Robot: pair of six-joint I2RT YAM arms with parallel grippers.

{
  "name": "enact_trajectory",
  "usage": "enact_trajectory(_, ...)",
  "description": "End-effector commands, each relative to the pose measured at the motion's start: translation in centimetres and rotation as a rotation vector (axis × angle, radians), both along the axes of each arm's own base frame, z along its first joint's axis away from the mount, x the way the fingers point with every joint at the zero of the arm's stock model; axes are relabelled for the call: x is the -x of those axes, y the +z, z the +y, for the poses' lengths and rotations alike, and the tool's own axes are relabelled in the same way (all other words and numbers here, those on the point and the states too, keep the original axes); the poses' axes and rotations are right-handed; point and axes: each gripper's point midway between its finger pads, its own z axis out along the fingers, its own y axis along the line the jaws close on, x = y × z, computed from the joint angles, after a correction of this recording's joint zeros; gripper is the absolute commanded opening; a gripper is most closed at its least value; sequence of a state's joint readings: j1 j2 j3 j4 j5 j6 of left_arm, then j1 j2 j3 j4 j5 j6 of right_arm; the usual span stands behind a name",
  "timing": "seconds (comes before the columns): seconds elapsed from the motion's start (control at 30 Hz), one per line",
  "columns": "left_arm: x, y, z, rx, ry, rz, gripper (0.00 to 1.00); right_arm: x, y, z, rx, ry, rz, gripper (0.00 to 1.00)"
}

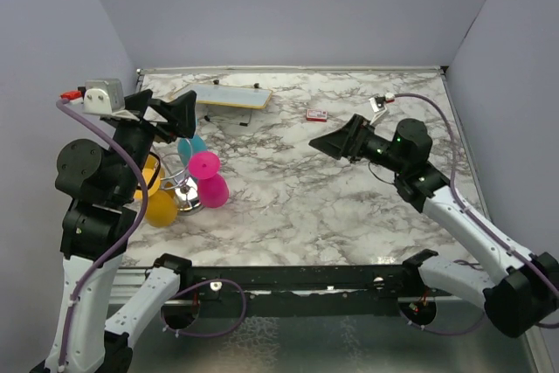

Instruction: Take the wine glass off the wine glass rack

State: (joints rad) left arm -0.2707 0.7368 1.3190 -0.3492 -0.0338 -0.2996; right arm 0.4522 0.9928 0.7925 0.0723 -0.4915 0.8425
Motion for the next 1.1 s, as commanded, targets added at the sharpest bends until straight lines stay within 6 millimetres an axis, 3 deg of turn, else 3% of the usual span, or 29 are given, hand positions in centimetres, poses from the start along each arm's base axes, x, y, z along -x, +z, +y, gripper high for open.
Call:
enact_trajectory(0.0,1.0,0.0,-0.3,0.007,-0.027,-0.012,0.99,1.2,1.4,3.6,-0.173,0.159,0.111,1.0)
enact_trajectory(0.13,1.0,-0.5,-0.1,-0.002,-0.018,0.002,0.99,0.7,0.2,7.2,-0.179,0.193,0.224,0.97)
enact_trajectory(0.27,0.7,-1.3,0.4,-0.009,0.011,0.041,0.99,0.7,-1.2,11.1,-0.202,0.263,0.308,0.87)
enact_trajectory(0.6,0.3,-3.4,0.6,-0.031,0.028,0.128,0.99,2.8,-2.0,19.4,-0.259,0.386,0.402,0.76)
enact_trajectory(0.7,0.4,-3.5,0.4,-0.028,0.018,0.134,0.99,3.6,-2.5,21.1,-0.274,0.422,0.43,0.68)
enact_trajectory(1.07,0.8,-3.7,0.2,-0.018,0.001,0.134,0.98,5.1,-3.8,25.7,-0.293,0.465,0.473,0.54)
